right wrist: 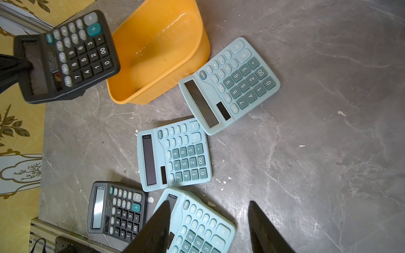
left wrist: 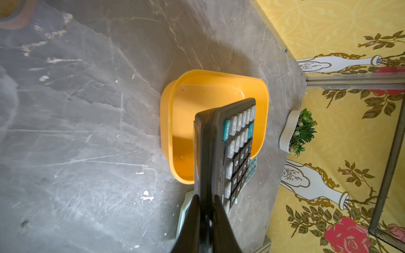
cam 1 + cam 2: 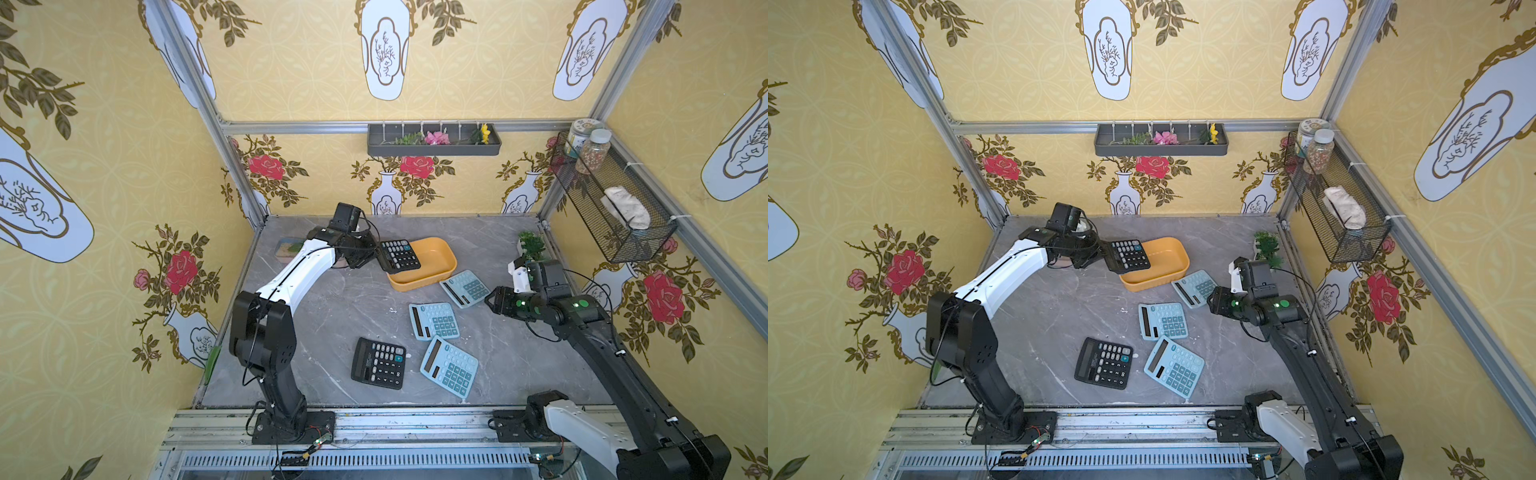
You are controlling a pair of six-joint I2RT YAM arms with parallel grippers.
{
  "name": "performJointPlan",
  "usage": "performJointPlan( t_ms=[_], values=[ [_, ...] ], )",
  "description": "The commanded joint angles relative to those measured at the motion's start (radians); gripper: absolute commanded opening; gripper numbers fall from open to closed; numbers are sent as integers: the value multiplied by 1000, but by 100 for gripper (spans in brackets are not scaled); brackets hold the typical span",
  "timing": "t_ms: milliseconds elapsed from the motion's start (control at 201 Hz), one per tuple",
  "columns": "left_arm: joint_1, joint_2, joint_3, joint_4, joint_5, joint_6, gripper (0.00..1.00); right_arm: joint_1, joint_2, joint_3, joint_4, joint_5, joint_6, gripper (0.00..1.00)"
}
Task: Put the calculator in the storage box
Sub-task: Place the calculator in the storage box.
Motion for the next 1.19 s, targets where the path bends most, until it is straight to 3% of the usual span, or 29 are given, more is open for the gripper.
performJointPlan(
  t_ms=[0, 418, 791, 1190],
  values=[
    [-12, 56, 10, 67, 13, -57, 0, -1, -2, 1, 3, -4, 5, 58],
    [-37, 194, 47, 100, 6, -60, 0, -1, -11, -43, 9, -15, 5, 58],
    [-11, 295, 114, -29, 11, 84, 0, -4, -14, -58, 5, -15, -5, 58],
    [40, 393, 278, -144, 17, 169, 0, -5, -4, -68, 11, -26, -2, 61]
  ],
)
